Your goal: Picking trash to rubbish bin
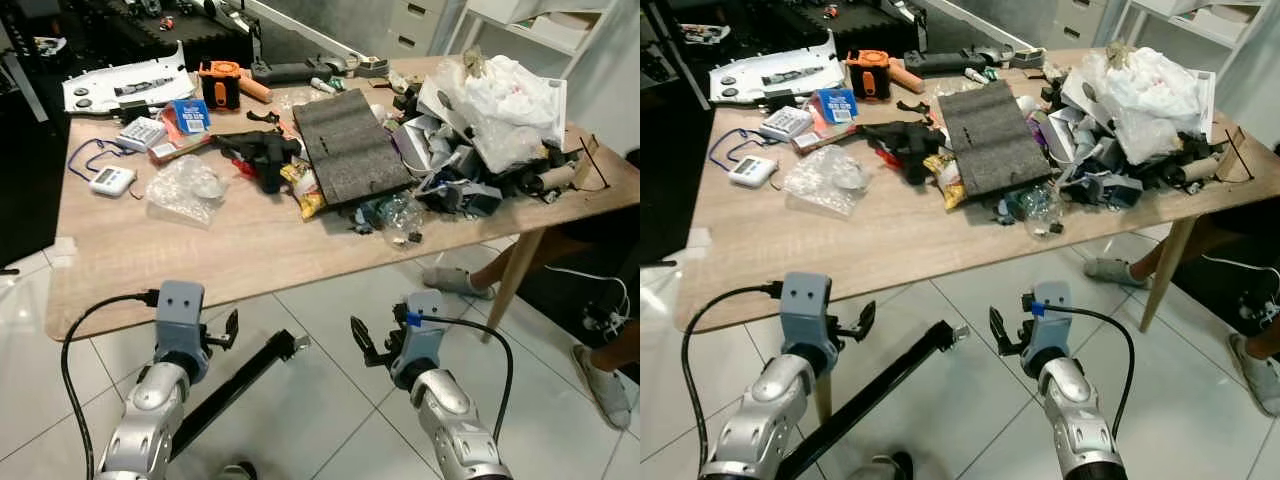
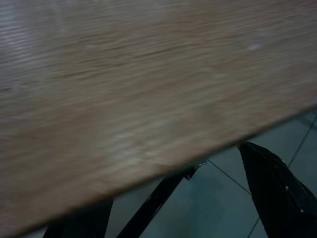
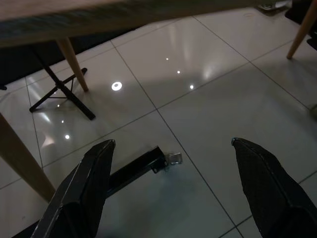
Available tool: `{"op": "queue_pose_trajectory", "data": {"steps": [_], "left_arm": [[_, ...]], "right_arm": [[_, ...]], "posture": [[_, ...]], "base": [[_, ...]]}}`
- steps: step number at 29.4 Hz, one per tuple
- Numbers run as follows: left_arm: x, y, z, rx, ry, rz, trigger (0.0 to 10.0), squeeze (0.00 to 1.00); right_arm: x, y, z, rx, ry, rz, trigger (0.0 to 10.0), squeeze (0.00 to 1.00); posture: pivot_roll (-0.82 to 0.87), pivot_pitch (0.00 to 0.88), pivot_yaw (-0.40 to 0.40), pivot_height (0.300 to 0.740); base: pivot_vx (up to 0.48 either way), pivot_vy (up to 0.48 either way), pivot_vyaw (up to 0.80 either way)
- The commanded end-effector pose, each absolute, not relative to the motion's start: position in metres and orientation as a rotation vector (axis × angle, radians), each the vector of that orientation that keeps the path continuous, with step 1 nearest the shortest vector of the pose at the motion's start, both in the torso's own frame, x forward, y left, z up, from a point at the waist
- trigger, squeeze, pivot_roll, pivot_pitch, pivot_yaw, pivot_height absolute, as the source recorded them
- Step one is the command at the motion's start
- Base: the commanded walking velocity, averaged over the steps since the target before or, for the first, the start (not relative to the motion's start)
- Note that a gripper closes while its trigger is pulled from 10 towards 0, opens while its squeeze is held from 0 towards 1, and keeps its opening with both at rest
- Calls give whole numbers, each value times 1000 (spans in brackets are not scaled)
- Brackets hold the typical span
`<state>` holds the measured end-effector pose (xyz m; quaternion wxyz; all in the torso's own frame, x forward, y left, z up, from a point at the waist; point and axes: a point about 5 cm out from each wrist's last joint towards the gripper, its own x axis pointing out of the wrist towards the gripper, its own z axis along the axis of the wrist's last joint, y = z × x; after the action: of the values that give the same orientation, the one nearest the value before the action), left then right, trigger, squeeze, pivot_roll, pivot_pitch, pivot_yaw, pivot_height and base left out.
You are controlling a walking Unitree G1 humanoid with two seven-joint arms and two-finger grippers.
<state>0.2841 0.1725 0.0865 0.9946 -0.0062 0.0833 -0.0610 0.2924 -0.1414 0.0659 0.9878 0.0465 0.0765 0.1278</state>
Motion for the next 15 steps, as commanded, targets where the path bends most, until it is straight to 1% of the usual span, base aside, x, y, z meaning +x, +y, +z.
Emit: {"op": "queue_pose_trajectory", "data": {"steps": [1, 15], "left_arm": [[282, 169, 82, -17, 191, -122, 10000, 0], [285, 175, 80, 3, 209, -67, 10000, 0]], "right_arm": [[289, -146, 61, 89, 180, 245, 10000, 0], [290, -146, 62, 87, 183, 242, 10000, 0]], "posture": [[-5, 178, -66, 740], [-6, 179, -69, 740]], "base": [[0, -315, 0], [0, -308, 0]]}}
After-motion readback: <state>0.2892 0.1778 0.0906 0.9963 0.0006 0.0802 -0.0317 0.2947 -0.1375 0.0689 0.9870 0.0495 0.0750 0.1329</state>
